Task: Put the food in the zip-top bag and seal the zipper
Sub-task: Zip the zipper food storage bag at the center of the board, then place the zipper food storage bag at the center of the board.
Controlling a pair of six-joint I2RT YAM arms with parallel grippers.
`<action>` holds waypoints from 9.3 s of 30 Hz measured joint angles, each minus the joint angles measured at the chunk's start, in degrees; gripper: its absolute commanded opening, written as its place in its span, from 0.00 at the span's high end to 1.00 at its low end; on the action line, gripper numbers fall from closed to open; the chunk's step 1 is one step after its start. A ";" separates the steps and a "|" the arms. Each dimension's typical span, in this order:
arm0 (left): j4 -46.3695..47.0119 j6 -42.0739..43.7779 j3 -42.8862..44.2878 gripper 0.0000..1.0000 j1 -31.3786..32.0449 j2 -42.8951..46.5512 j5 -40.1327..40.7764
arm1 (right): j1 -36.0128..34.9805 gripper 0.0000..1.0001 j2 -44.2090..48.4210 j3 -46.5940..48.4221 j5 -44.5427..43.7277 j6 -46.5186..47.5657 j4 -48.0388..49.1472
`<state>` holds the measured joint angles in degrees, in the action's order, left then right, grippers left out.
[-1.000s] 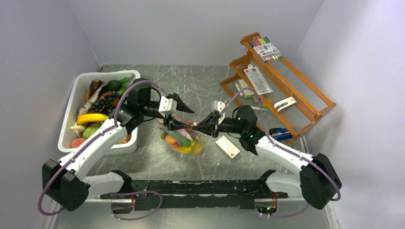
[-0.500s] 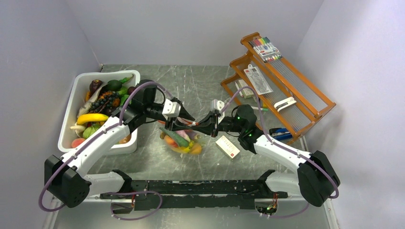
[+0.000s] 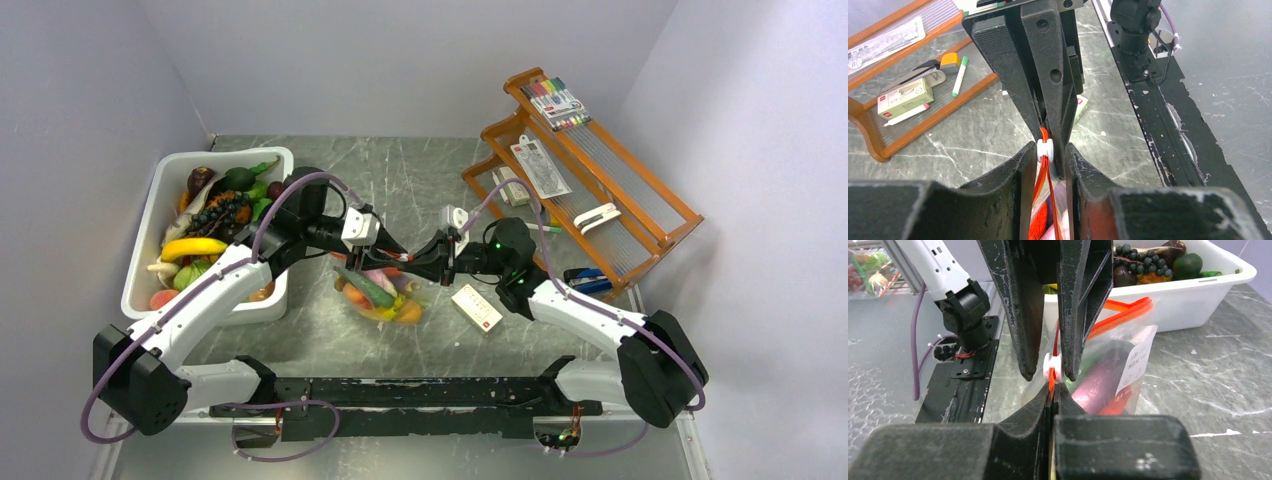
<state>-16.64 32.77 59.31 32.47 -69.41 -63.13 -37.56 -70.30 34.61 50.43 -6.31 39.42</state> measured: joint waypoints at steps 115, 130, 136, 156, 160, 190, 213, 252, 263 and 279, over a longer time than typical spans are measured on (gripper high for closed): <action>-5.62 3.43 -2.03 0.93 -5.75 4.17 6.97 | -0.92 1.00 3.06 -3.45 -13.07 -2.25 9.77; -8.70 4.11 -0.96 0.93 -5.75 6.58 11.04 | -0.50 1.00 7.45 -5.53 -19.56 -1.57 9.97; -10.49 4.31 -0.94 0.93 -5.75 8.39 12.48 | 0.24 1.00 8.79 -6.25 -21.38 -1.60 10.03; -14.51 4.17 -1.53 0.93 -5.75 14.25 16.79 | 6.21 1.00 10.43 -7.39 -24.30 -3.32 10.60; -14.88 3.39 -2.38 0.93 -5.75 14.93 17.77 | 7.28 1.00 10.58 -8.20 -24.44 -3.91 10.86; -23.47 -1.22 -3.85 0.93 -5.75 22.16 32.74 | 10.51 1.00 10.56 -8.72 -28.72 -3.56 6.73; -13.49 -6.60 -1.77 0.93 -6.01 16.70 47.06 | 12.07 1.00 1.84 4.22 -25.00 0.20 3.96; 0.90 -12.81 -0.33 0.75 -16.92 -9.60 50.31 | 12.31 0.43 -25.70 17.49 -31.50 3.50 3.82; 8.72 -17.81 -0.66 0.00 -17.05 -9.01 57.05 | 12.33 0.00 -17.18 13.90 -34.53 -2.36 3.28; 4.90 -34.21 2.16 0.00 -17.05 10.71 64.26 | 11.93 0.00 0.98 19.96 -48.52 -18.23 -23.71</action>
<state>-11.75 -1.43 61.47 15.42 -58.70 1.13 -25.63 -69.32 54.57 1.91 -24.53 15.70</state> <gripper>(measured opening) 0.997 0.996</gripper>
